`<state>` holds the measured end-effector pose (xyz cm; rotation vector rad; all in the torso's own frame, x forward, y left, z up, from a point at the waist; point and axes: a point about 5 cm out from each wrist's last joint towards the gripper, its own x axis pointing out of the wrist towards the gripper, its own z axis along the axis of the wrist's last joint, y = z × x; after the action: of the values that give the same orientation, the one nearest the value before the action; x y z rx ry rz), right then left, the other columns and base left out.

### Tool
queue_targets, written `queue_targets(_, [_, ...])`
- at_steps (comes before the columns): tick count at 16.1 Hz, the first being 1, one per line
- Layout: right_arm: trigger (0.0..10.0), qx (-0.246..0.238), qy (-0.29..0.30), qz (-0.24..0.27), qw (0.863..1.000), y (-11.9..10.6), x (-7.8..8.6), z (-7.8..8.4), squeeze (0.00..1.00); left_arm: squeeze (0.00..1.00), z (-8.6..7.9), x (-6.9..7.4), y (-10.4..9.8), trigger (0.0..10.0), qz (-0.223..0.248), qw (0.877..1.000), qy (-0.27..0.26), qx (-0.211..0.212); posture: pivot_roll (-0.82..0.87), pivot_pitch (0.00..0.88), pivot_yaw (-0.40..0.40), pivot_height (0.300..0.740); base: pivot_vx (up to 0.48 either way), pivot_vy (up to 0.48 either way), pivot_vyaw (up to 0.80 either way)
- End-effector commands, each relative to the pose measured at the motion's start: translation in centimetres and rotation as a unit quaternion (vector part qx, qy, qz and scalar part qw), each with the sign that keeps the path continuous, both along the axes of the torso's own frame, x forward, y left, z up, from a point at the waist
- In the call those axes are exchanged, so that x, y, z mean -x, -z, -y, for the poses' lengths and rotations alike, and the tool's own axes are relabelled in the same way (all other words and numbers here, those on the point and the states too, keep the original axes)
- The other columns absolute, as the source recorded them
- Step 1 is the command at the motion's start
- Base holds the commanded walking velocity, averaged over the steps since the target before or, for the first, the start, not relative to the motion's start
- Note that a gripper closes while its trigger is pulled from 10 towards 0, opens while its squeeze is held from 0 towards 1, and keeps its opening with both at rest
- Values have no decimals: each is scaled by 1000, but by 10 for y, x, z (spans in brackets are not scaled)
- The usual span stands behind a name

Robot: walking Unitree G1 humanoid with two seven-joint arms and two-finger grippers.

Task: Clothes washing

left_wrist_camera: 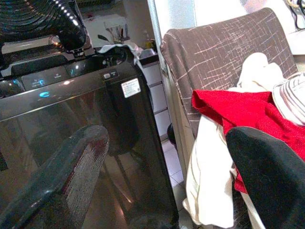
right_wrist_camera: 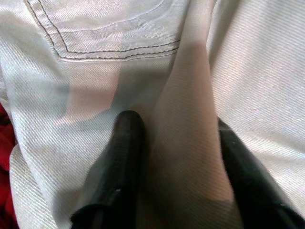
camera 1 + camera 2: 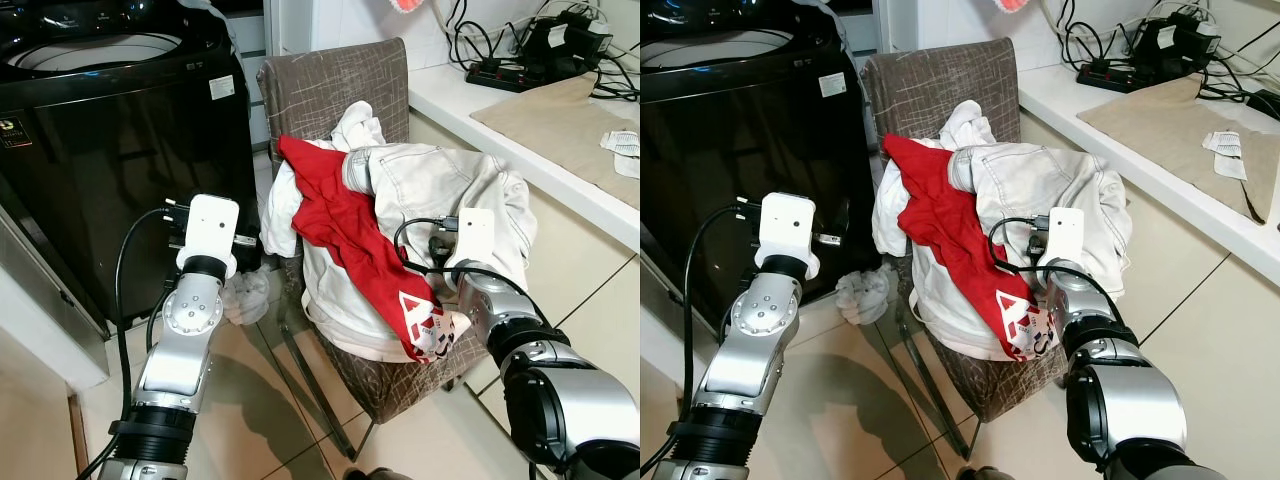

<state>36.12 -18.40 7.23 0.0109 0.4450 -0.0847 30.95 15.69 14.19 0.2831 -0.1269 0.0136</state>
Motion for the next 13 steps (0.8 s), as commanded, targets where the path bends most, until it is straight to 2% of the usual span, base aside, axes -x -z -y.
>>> queue_targets(1, [0, 1, -8, -15, 1000, 9, 6, -2, 0, 0, 5, -3, 0, 10000, -4, 1000, 7, -5, -7, 0, -35, 740, 0, 0, 0])
queue_targets(3, [0, 3, -7, -9, 1000, 9, 6, -1, 0, 0, 7, -4, 0, 10000, -5, 1000, 9, -6, -20, 0, -30, 740, 0, 0, 0])
queue_targets(6, [0, 39, -21, 37, 998, -6, -1, 0, 0, 0, 9, -6, 0, 10000, -5, 1000, 13, -7, -32, 0, -26, 740, 0, 0, 0])
queue_targets(8, [0, 45, -24, 73, 996, -20, -7, 2, 0, 0, 10, -7, 1, 10000, -5, 1000, 14, -8, -33, 0, -28, 740, 0, 0, 0])
queue_targets(10, [0, 54, -24, 119, 991, -42, -16, 4, 0, 0, 10, -7, 0, 10000, -3, 1000, 13, -8, -32, 0, -34, 740, 0, 0, 0])
queue_targets(13, [0, 73, -26, 214, 974, -89, -30, 4, 0, 0, 12, -8, -2, 10000, 4, 1000, 20, 5, -25, 0, -45, 740, 0, 0, 702])
